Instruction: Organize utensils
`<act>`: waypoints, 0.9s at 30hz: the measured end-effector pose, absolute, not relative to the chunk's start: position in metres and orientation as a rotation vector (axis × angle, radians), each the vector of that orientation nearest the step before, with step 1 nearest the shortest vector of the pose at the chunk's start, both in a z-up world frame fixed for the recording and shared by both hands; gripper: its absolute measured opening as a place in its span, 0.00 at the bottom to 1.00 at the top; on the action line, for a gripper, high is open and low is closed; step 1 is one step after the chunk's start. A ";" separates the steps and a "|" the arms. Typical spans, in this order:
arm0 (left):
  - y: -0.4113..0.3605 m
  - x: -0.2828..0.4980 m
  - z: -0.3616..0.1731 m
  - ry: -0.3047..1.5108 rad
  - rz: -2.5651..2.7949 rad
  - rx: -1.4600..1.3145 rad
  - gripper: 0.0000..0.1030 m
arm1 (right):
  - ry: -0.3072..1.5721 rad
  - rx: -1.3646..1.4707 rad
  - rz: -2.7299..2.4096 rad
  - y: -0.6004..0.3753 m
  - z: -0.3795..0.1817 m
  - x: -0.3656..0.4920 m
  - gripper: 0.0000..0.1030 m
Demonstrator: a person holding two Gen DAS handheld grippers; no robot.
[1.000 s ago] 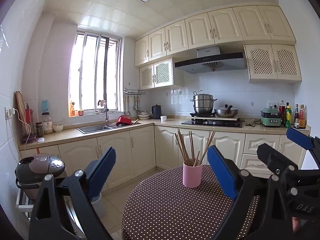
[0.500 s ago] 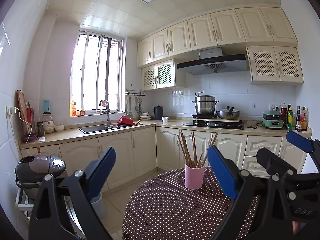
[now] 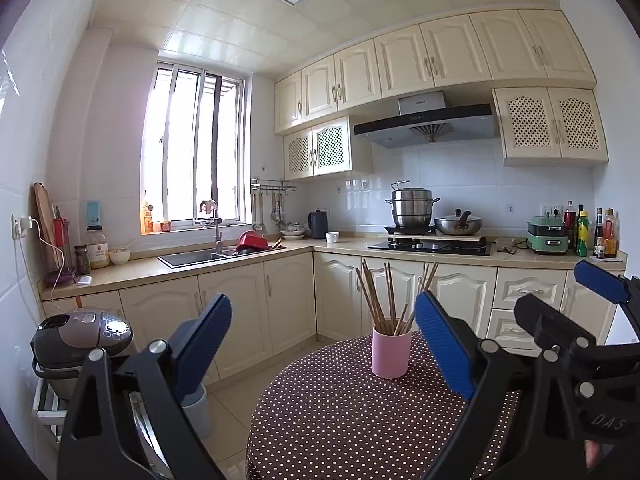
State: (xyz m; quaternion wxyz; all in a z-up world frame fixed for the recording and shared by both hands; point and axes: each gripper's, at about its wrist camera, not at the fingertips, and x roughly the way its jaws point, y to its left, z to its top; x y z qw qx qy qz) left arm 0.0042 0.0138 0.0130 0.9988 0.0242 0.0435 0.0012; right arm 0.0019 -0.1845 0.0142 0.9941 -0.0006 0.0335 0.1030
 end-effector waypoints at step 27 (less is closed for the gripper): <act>0.020 0.005 0.011 0.093 0.010 0.054 0.89 | 0.085 0.007 0.211 -0.181 0.010 0.002 0.93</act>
